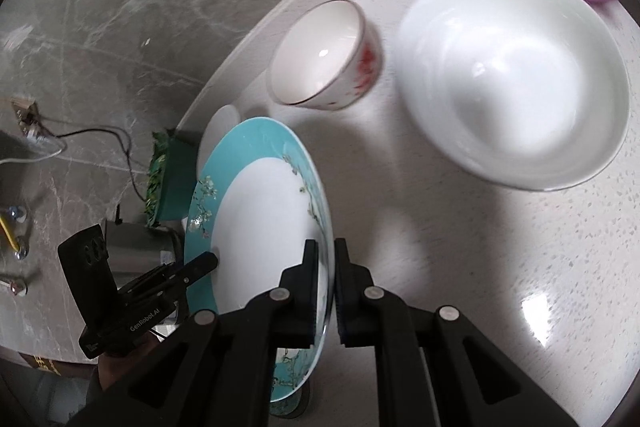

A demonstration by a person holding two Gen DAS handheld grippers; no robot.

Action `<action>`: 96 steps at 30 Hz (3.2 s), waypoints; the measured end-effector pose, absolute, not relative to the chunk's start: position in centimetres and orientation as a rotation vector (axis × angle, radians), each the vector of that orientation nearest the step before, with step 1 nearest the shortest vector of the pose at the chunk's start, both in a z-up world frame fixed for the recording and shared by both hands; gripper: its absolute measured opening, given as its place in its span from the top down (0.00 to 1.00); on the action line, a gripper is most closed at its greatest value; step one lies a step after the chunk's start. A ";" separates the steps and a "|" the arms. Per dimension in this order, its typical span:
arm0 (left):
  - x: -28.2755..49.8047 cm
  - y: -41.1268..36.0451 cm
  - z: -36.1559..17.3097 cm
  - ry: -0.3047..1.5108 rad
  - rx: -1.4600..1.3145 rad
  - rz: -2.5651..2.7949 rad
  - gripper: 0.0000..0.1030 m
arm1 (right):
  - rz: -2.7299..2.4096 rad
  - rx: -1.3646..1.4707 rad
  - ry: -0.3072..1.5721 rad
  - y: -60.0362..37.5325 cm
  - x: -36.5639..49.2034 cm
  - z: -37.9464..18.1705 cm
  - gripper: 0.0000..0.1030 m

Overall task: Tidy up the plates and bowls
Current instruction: 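Carry the large teal-rimmed plate with both tools over the plate stack, then lower the large plate onto the plate stack and open both tools, then move both tools to the rim of the large white bowl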

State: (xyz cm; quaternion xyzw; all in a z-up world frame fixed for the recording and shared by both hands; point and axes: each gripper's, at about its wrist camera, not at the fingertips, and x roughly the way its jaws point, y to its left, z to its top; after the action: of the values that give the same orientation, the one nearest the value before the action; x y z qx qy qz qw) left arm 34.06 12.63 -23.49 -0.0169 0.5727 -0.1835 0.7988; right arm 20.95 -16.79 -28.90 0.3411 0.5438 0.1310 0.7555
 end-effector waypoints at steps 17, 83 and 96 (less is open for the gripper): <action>24.5 22.1 -23.7 1.229 -0.103 -0.283 0.80 | 0.392 0.676 1.232 -7.9 17.6 -29.0 0.89; 17.8 24.7 -29.0 1.067 -0.042 -0.214 0.27 | 0.250 -0.093 1.046 1.8 11.5 -30.6 0.41; 19.5 21.3 -20.9 0.888 -0.040 -0.289 0.00 | 0.300 0.627 1.081 -11.3 11.5 -28.4 0.00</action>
State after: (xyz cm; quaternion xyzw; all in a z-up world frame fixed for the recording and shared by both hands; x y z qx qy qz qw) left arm 19.46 21.27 -20.94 -0.0191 0.4281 -0.1392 0.8927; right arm 11.54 -11.26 -28.40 0.2922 0.5040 0.1400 0.8006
